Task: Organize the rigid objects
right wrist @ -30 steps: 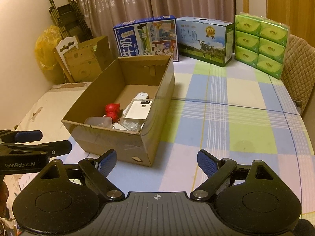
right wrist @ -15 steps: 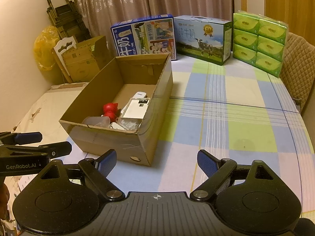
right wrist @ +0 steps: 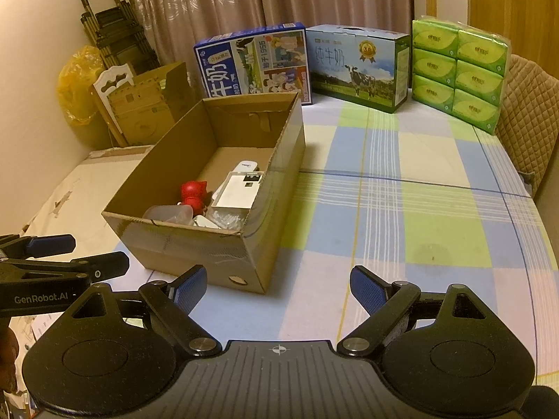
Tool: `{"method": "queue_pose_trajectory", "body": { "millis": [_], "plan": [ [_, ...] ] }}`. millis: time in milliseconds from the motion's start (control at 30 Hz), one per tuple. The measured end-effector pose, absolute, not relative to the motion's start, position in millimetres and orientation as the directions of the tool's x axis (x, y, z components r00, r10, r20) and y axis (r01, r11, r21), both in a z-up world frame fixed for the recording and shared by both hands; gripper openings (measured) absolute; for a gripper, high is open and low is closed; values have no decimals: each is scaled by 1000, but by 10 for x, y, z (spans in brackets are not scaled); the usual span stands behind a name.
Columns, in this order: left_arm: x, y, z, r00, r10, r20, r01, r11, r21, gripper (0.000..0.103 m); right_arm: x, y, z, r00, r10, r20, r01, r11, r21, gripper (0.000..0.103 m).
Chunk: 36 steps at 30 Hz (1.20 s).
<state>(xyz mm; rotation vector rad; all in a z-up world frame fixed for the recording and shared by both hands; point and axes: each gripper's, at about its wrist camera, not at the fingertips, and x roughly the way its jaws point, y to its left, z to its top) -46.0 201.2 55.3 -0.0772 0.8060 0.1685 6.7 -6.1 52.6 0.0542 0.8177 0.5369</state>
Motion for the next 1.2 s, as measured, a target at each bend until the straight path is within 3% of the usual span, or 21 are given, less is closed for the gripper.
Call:
{"method": "queue_pose_trajectory", "body": {
  "millis": [1200],
  "plan": [
    [-446,1996,570,681,124,-722,-184,983,-5,85,70,-55,515,558,473,-682,-431,867,249,86]
  ]
}}
